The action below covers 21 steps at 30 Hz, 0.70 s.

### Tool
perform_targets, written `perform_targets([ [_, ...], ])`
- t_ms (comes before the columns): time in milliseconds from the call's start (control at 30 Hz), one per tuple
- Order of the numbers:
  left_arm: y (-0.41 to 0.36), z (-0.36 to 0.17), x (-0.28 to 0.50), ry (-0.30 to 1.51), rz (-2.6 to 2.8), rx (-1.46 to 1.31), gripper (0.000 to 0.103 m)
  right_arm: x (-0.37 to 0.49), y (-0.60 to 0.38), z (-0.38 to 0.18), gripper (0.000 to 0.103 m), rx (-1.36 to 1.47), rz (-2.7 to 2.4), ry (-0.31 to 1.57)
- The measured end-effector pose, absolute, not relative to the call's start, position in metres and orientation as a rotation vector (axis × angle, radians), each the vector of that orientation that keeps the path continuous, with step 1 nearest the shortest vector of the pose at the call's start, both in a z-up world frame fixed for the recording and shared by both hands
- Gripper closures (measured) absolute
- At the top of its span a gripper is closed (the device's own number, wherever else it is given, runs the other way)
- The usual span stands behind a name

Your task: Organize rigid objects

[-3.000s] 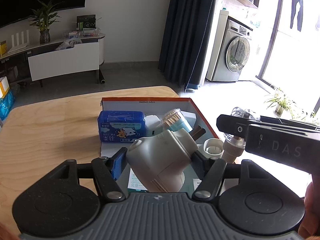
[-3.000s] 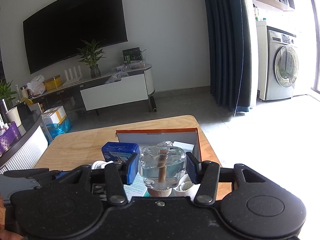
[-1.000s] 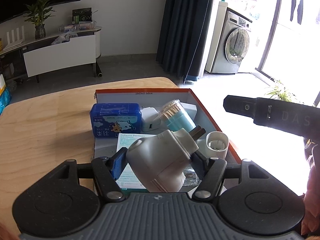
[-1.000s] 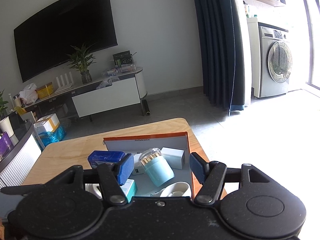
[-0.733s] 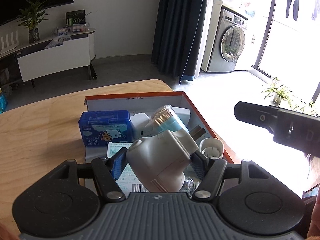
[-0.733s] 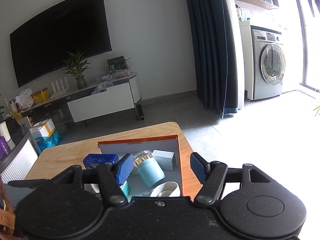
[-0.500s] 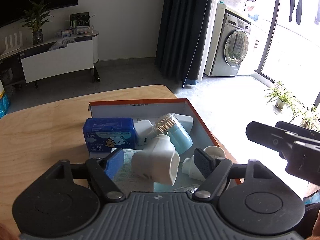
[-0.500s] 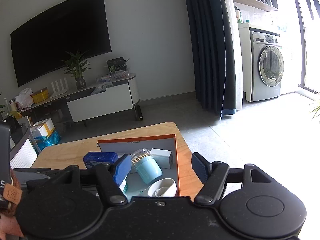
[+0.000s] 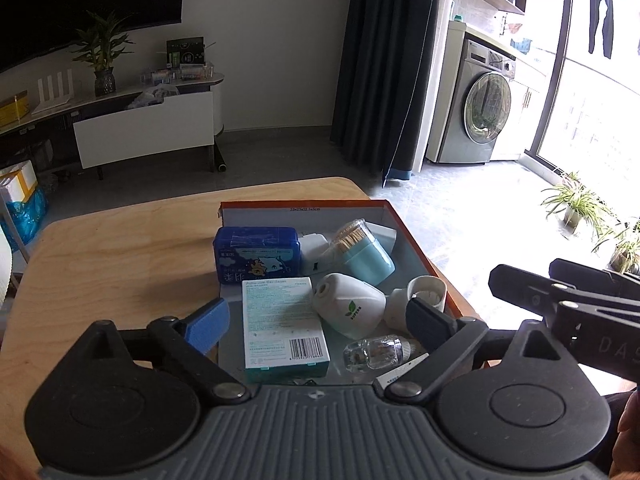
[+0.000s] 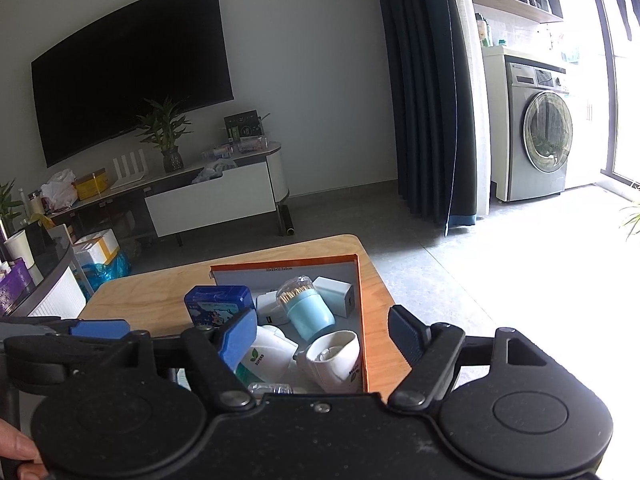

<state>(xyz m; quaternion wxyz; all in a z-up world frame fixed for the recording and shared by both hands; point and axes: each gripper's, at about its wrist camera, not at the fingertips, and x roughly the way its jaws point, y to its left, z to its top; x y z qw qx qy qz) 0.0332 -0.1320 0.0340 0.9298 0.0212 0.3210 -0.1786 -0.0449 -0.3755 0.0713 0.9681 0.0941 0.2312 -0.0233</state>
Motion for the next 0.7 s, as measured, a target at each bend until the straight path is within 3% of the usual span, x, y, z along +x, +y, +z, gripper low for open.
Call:
perform_targets([
  [167, -0.122, 0.032, 0.020, 0.667, -0.328, 0.032, 0.000, -0.058, -0.375, 0.070, 0.013, 0.197, -0.027, 0.482],
  [700, -0.115, 0.015, -0.017, 0.686, -0.273, 0.068, 0.000, -0.095, -0.364, 0.057, 0.011, 0.166, -0.014, 0.551],
])
